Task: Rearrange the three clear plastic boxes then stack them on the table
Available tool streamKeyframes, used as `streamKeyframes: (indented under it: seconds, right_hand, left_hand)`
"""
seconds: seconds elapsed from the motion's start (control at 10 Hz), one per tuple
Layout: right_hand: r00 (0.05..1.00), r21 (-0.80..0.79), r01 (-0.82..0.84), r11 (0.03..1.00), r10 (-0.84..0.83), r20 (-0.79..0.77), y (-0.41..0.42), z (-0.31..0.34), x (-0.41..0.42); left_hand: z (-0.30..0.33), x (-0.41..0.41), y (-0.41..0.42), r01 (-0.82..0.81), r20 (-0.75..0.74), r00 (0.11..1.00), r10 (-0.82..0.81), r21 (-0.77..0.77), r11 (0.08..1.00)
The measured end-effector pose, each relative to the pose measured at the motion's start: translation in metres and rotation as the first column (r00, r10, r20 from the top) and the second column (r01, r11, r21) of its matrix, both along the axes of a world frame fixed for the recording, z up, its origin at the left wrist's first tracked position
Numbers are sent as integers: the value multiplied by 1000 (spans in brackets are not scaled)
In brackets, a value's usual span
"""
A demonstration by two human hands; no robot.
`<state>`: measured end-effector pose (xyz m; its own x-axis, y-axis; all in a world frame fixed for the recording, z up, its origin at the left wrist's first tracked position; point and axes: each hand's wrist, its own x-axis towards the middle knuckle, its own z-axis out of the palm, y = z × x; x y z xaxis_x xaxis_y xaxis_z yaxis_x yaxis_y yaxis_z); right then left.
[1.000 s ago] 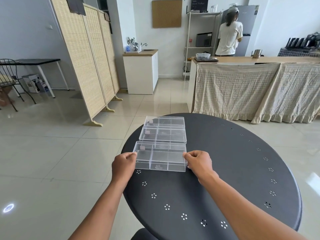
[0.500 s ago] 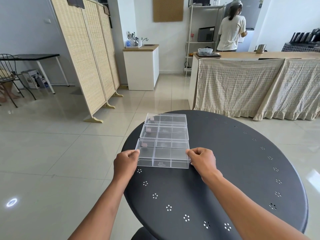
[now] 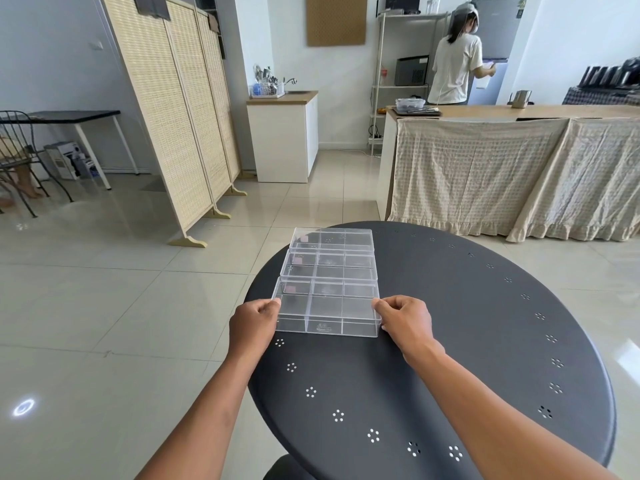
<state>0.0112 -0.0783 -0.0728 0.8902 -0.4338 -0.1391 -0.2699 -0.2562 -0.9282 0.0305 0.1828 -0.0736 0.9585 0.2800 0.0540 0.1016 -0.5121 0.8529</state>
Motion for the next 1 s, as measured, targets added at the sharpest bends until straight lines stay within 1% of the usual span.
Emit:
streamKeyframes:
  seconds: [0.2,0.5,0.6,0.7,0.8,0.9,1.0]
  right_hand:
    - [1000,8,-10,1000,10,0,0,1,-2]
    - [1000,9,-14,1000,14,-6,-1,3,-6]
    - [1000,9,-17,1000,17,-7,-1,3,-6]
    - [999,50,-33,998,32,16,-5,4,-8]
    - [999,58,-32,998,31,30,-13,2,-16]
    - [999,15,8,1000,-8,46,-33,4,-23]
    - [996,19,58,998,-59,67,-50,5,-27]
  left_hand:
    - [-2,1,0,2,-23,1000,-2,-14,1000]
    - [-1,-1,-1,20,-15,1000,-20,-10,1000]
    - [0,-1,-2,14,-27,1000,-15,-25,1000]
    - [6,-3,-3,-35,-21,999,34,-66,997]
    - [13,-8,-5,-121,86,989,122,-16,993]
    - [30,-13,-21,-155,302,945,125,78,985]
    - [38,-14,-40,-64,356,935,13,130,989]
